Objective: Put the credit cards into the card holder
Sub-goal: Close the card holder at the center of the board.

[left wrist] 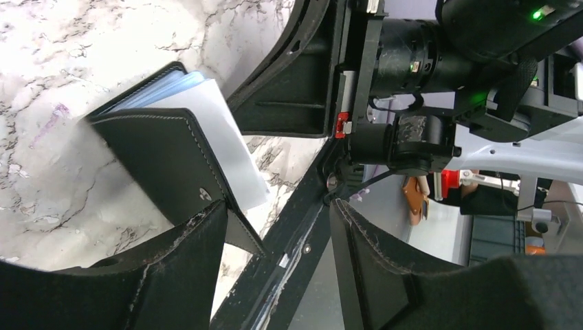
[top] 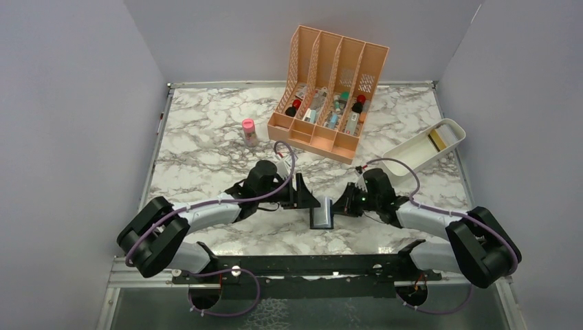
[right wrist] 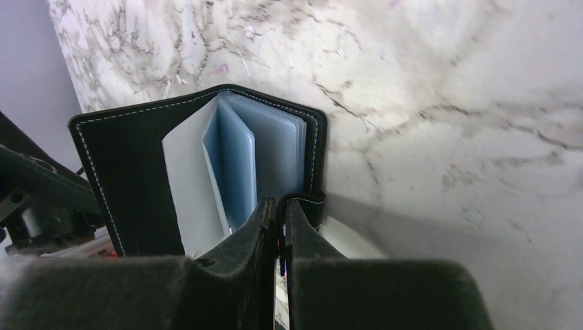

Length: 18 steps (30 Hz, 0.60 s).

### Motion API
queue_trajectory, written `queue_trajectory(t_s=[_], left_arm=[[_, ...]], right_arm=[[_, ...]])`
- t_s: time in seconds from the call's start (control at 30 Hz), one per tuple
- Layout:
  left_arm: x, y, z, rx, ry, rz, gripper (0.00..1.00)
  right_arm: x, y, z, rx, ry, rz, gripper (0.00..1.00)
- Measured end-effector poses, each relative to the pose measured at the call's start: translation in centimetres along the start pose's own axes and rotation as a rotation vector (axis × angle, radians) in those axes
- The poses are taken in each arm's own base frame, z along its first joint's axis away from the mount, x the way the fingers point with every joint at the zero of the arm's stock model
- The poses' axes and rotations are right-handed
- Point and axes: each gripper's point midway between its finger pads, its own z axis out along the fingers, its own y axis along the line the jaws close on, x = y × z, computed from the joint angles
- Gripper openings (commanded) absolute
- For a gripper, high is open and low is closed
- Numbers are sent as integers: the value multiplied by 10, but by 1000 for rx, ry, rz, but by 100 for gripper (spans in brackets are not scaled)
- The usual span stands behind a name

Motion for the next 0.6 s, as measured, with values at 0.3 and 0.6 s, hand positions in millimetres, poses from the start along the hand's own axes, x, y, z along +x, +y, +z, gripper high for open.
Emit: queue_trajectory(t_s=[0.3,0.6], left_arm=[[6,9,6,-18,24,0,53],[3,10,7,-22,10,29,53]], right_arm=[[-6,10,9,-56,26,-101,6],[-5,16,19,-106,68,-140,6]])
